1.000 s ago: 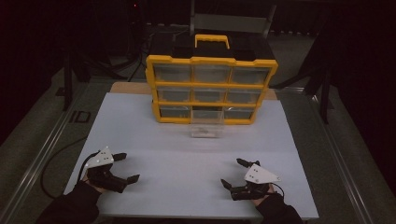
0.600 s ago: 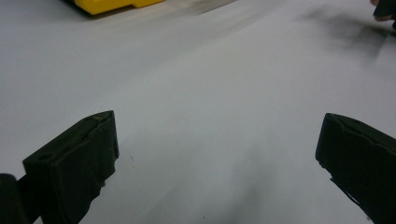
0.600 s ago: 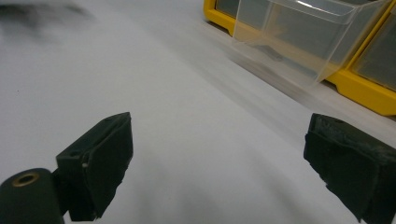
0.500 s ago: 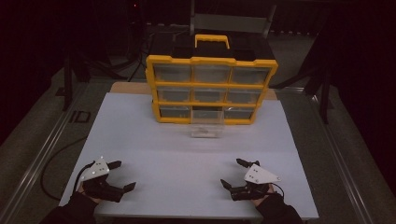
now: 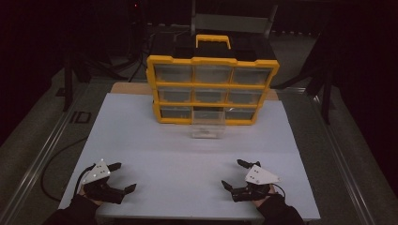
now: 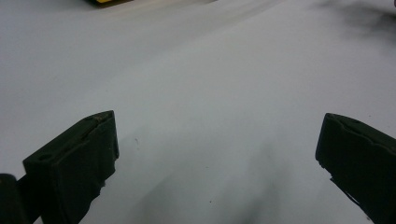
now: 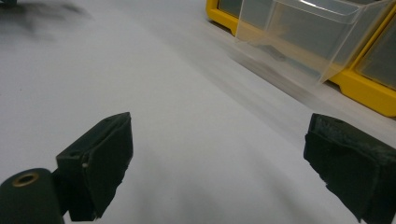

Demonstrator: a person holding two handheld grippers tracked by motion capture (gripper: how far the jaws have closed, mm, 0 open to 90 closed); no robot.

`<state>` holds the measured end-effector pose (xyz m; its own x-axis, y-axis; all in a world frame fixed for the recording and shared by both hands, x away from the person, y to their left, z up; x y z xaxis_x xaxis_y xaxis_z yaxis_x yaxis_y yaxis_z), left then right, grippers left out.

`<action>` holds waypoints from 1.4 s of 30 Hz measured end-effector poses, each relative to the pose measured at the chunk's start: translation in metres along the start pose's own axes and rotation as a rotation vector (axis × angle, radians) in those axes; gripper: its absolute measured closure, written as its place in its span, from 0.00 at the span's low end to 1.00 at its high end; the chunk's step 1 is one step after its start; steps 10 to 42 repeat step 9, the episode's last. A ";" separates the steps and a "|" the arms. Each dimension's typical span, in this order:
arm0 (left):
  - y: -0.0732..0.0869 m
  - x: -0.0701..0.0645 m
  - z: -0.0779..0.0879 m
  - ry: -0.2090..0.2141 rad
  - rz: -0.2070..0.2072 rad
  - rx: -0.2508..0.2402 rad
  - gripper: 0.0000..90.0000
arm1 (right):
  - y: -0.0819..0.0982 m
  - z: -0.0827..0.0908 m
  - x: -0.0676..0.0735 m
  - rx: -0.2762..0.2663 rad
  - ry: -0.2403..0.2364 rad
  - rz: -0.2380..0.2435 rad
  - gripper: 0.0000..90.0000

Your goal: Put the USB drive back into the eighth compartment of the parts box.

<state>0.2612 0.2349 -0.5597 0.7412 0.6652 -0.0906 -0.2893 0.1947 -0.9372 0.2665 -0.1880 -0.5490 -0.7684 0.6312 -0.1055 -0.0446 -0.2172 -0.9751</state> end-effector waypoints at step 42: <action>-0.007 -0.006 -0.001 0.014 -0.014 -0.032 0.00 | 0.000 0.000 0.000 -0.003 -0.001 -0.002 0.10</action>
Point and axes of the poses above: each handheld gripper's, and its own axes: z roughly backward along the jaws, y roughly out of its underside, x roughly to its left, the point moved 5 cm from there along -z, roughly forward along the jaws, and after that the axes turned 13 degrees about -x, right-handed, at the moved point
